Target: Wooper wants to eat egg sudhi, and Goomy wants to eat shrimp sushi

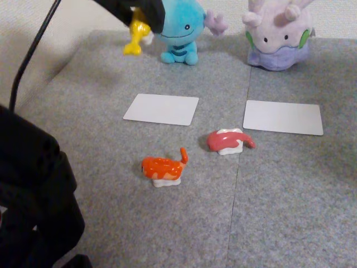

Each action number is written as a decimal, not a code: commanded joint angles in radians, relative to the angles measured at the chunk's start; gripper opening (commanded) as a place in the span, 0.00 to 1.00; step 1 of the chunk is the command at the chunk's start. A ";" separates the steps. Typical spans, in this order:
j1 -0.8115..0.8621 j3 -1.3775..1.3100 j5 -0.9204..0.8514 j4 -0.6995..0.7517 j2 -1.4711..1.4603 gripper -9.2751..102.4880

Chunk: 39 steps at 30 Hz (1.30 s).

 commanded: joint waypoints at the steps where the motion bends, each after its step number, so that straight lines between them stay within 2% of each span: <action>1: -0.021 -0.129 0.023 -0.002 -0.098 0.09; 8: -0.025 -0.279 0.032 -0.021 -0.408 0.09; 17: -0.026 -0.390 0.015 -0.034 -0.663 0.09; 22: -0.026 -0.397 0.012 -0.118 -0.790 0.10; 26: -0.037 -0.397 0.012 -0.167 -0.861 0.13; 39: -0.098 -0.397 0.029 -0.150 -0.887 0.13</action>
